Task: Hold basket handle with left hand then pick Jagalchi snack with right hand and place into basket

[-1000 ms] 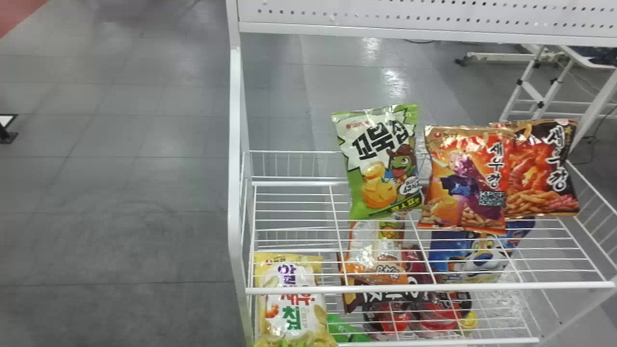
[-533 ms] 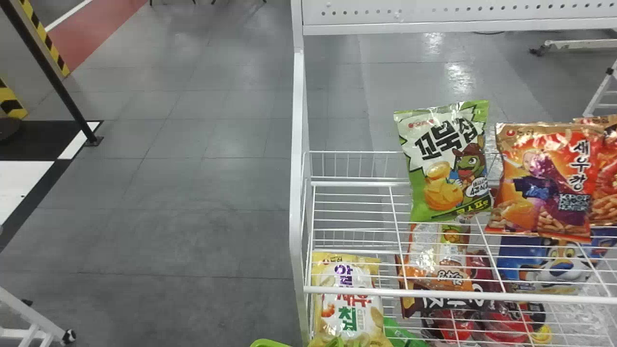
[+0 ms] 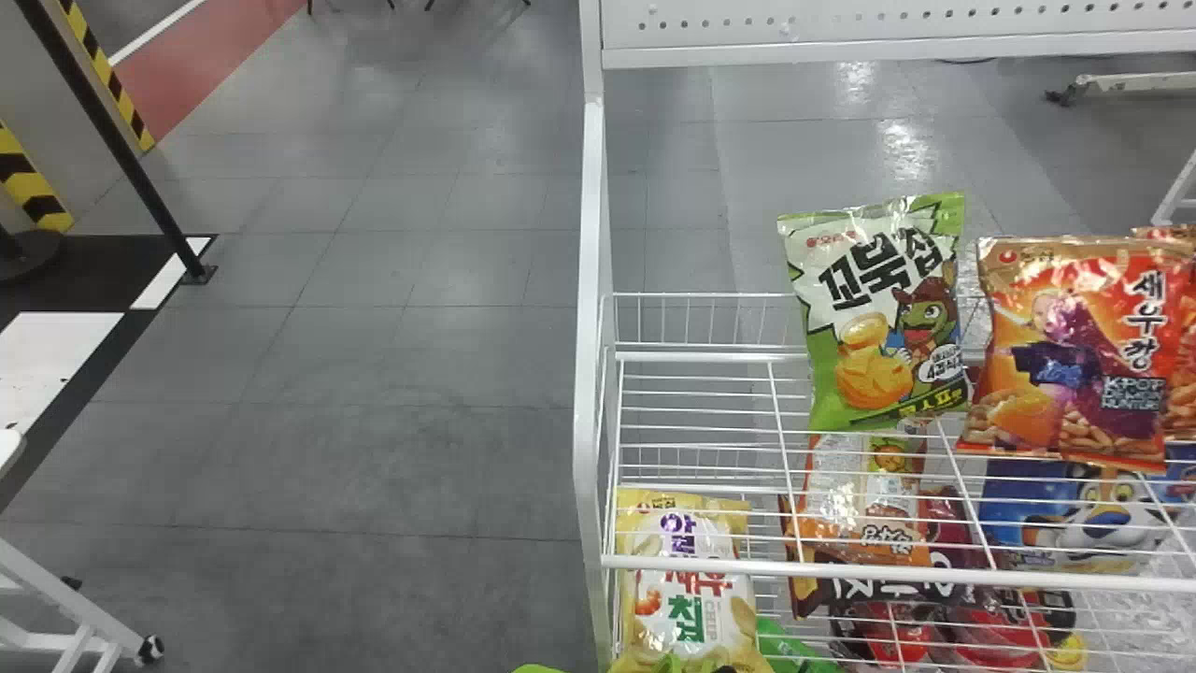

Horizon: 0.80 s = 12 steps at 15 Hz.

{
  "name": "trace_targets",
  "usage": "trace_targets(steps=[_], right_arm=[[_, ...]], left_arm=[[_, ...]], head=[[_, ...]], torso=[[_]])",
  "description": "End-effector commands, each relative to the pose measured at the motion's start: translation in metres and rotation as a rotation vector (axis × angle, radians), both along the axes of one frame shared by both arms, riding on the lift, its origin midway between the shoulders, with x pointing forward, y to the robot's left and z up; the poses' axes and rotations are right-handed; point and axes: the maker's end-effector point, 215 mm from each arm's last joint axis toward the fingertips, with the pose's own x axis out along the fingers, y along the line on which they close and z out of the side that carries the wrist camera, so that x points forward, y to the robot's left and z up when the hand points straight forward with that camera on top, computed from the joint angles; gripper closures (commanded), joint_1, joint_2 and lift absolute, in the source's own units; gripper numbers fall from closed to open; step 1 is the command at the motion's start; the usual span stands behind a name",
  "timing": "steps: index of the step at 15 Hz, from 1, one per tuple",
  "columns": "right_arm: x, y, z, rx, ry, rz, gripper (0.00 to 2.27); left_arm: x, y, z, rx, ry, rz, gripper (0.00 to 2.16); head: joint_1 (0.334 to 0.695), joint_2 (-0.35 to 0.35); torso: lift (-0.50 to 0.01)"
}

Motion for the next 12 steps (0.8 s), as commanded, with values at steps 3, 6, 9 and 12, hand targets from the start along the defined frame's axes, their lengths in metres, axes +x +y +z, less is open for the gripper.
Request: trace_targets(steps=[3, 6, 9, 12], right_arm=[[0.012, -0.026, 0.014, -0.088, -0.083, -0.006, 0.01], [0.013, -0.067, 0.029, -0.171, -0.112, -0.007, 0.03], [0.016, -0.082, 0.058, -0.112, -0.145, -0.052, 0.05], [0.028, -0.103, 0.089, -0.102, -0.220, -0.118, 0.06]], left_arm=[[0.000, 0.002, -0.001, 0.001, 0.001, -0.001, 1.87], [0.000, 0.001, 0.000, 0.000, 0.001, 0.000, 1.87], [0.000, 0.000, 0.000, 0.000, 0.000, -0.001, 1.87], [0.000, 0.001, 0.001, 0.001, -0.002, -0.002, 1.87]], head=[[0.695, 0.088], [0.695, 0.004], [0.695, -0.087], [0.695, -0.147]], torso=[[-0.010], [-0.010], [-0.010], [-0.010]])
